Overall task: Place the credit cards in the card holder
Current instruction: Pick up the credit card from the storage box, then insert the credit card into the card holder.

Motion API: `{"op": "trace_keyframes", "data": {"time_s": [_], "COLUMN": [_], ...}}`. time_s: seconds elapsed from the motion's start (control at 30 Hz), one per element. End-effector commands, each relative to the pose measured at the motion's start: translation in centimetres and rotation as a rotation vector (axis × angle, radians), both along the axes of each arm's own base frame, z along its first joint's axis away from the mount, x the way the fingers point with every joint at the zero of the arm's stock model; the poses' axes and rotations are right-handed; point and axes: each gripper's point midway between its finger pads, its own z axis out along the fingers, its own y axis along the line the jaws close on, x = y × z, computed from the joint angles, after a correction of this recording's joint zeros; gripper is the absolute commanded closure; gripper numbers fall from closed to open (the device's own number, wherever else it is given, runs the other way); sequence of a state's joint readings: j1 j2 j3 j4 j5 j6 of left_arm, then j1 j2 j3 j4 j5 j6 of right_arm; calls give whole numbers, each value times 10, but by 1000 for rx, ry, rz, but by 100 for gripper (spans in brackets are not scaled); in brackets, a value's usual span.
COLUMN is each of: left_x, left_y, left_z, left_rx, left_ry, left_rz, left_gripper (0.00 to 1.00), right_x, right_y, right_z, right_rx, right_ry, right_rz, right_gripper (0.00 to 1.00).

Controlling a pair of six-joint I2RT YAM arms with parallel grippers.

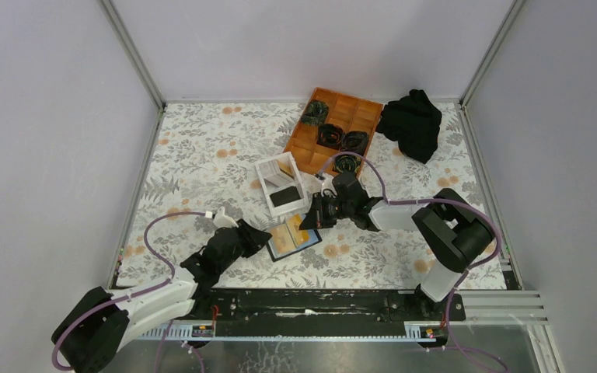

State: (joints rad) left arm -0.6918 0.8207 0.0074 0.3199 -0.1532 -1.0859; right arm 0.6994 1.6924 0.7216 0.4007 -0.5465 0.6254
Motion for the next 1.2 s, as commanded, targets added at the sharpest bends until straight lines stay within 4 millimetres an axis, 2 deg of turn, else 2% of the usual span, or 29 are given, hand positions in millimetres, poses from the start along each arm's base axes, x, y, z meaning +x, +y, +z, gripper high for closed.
{"op": "trace_keyframes", "data": {"time_s": [0.0, 0.37, 0.63, 1.17], "left_x": [0, -1, -1, 1], "left_y": [0, -1, 1, 0], "left_z": [1, -4, -8, -12], "left_rx": [-10, 9, 40, 61], "left_ry": [-4, 19, 37, 47], "left_rz": [1, -10, -10, -13], "left_gripper": [68, 73, 79, 80], "right_x": [6, 5, 10, 9], "right_y": [10, 14, 13, 15], "right_z": [10, 7, 22, 14], "right_rx": [50, 75, 78, 75], "right_ry": [-24, 2, -42, -19], "right_rz": [27, 29, 14, 22], "right_gripper": [100, 100, 100, 100]}}
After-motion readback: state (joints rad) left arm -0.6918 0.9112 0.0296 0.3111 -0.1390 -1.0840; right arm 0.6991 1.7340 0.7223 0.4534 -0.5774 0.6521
